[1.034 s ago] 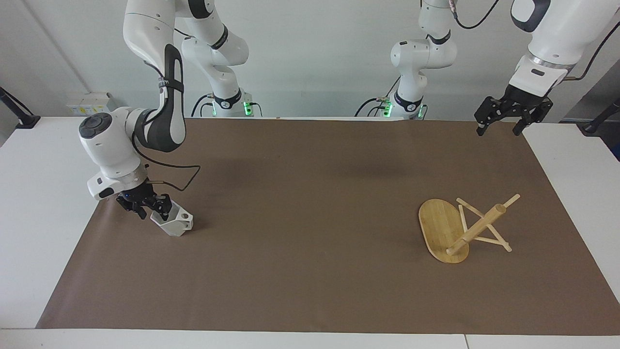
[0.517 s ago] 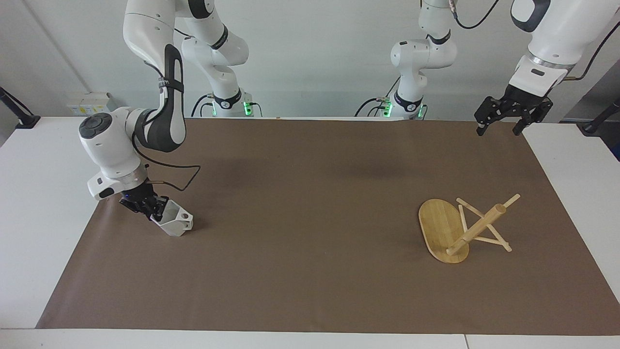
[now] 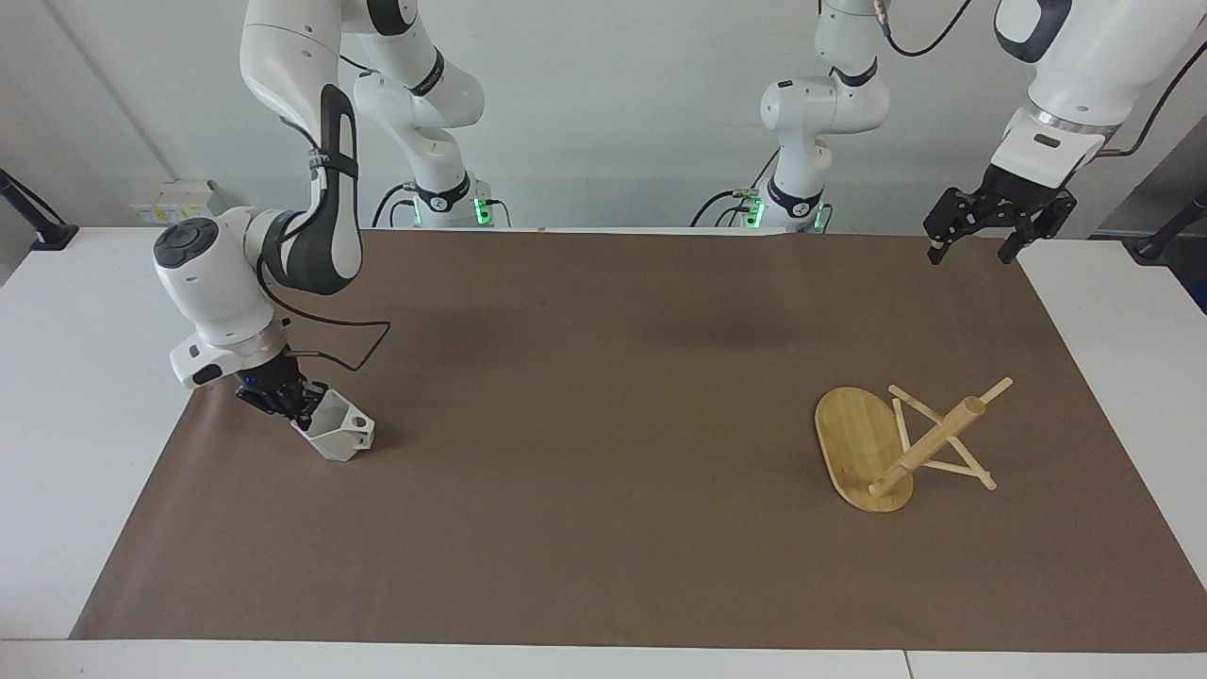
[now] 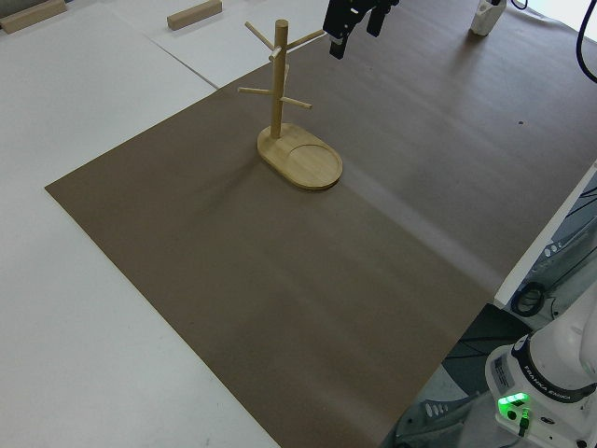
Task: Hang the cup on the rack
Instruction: 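Close the right gripper on the white cup's rim, then lift the cup with the right gripper while the left gripper approaches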
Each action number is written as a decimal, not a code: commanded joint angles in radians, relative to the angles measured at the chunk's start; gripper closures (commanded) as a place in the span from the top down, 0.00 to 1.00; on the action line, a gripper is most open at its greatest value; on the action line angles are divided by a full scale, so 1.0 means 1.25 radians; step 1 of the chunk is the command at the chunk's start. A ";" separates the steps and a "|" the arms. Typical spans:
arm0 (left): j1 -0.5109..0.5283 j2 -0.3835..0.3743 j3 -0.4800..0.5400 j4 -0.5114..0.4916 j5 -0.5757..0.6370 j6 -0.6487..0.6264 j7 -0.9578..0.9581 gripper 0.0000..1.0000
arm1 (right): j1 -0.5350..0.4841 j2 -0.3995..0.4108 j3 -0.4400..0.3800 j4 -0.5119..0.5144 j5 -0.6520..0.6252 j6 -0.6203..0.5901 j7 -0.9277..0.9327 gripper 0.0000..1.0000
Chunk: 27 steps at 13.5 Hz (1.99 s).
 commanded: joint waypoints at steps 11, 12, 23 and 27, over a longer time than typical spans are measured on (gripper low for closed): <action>0.004 -0.022 -0.004 -0.020 0.001 -0.041 0.002 1.00 | -0.003 -0.057 0.030 0.050 0.008 -0.143 -0.019 0.02; 0.004 -0.025 -0.004 -0.020 0.001 -0.063 0.001 1.00 | -0.003 -0.063 0.037 0.055 0.008 -0.157 -0.018 0.02; -0.020 -0.098 -0.011 -0.120 -0.160 -0.197 -0.433 1.00 | -0.003 -0.211 0.170 0.101 0.041 -0.332 -0.002 0.04; -0.051 -0.157 -0.020 -0.240 -0.286 -0.092 -0.802 1.00 | -0.003 -0.227 0.171 0.130 0.252 -0.411 0.006 0.04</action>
